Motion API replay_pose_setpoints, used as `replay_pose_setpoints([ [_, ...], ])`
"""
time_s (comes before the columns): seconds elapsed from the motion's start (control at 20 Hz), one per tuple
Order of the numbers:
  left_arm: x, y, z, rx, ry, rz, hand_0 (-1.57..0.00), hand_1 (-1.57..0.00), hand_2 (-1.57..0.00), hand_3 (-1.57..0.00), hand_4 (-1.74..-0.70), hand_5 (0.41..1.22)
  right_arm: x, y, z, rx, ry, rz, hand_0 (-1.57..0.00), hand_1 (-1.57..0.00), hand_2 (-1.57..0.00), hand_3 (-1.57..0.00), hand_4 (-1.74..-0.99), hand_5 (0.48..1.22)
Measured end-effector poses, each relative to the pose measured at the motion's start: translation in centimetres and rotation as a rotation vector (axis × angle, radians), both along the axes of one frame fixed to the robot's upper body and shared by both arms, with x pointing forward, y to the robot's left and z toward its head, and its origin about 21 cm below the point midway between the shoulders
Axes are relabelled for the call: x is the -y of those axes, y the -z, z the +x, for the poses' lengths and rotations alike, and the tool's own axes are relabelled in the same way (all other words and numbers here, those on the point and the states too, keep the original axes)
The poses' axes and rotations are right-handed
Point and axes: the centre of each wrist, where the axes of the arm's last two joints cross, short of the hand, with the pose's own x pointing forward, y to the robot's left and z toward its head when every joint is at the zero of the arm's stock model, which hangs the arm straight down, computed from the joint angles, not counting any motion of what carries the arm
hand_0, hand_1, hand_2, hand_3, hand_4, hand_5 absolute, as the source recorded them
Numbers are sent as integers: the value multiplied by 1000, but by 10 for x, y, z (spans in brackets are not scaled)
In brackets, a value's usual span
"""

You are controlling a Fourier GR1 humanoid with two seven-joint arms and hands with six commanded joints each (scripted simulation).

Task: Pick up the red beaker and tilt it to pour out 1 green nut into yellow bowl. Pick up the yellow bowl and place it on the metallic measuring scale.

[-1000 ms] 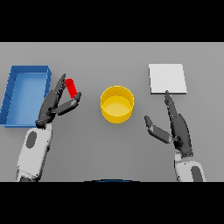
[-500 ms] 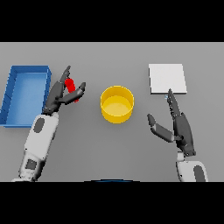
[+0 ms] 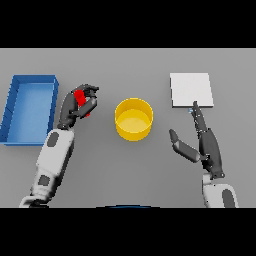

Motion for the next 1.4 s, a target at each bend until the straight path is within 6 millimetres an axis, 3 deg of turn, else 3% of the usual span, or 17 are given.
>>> replay_pose_setpoints([
  [0.15, 8, -3, 2, 23, 6, 86, -1153, -1168, -1199, -1108, -1615, 1107, 3, 1, -2, -9, -1, 4, 1, 1, 1, 1, -1241, 650],
  [0.2, 9, -4, 4, 23, 17, 91, -1237, -1248, -1273, -1154, -1636, 1130, 3, 0, -5, 3, -4, 0, 1, 1, 1, 1, -1242, 650],
  [0.35, 8, -4, 4, 18, 20, 88, -1400, -1406, -1419, -1357, -1542, 1174, 1, 5, -6, -6, -10, 21, 1, 1, 1, 1, -1255, 644],
  [0.4, 10, -5, 4, 25, 24, 89, -1434, -1439, -1449, -1400, -1582, 1171, -1, 6, -3, -16, -15, 27, 1, 1, 1, 1, -1251, 641],
  [0.6, 2, -15, 5, 78, 45, -60, -1515, -1517, -1521, -1501, -1676, 1144, 2, 6, -4, -13, -6, 10, 1, 1, 1, 1, -1238, 643],
  [0.8, 4, -39, 12, 106, 68, -77, -1548, -1549, -1551, -1542, -1714, 1132, 3, 9, -5, -4, -6, -3, 1, 1, 1, 1, -1227, 647],
  [0.95, -2, -58, 17, 136, 103, -11, -1556, -1557, -1558, -1553, -1724, 1132, 0, 8, -3, 13, -5, -12, 1, 1, 1, 1, -1219, 656],
  [1.2, -7, -67, 12, 145, 140, 74, -1559, -1560, -1561, -1556, -1727, 1138, 2, 11, -6, 36, -14, -44, 1, 1, 1, 1, -1213, 662],
  [1.4, -3, -85, 14, 150, 214, 306, -1566, -1566, -1567, -1565, -1735, 1120, 3, 7, -5, 31, 3, -53, 1, 1, 1, 1, -1194, 658],
])
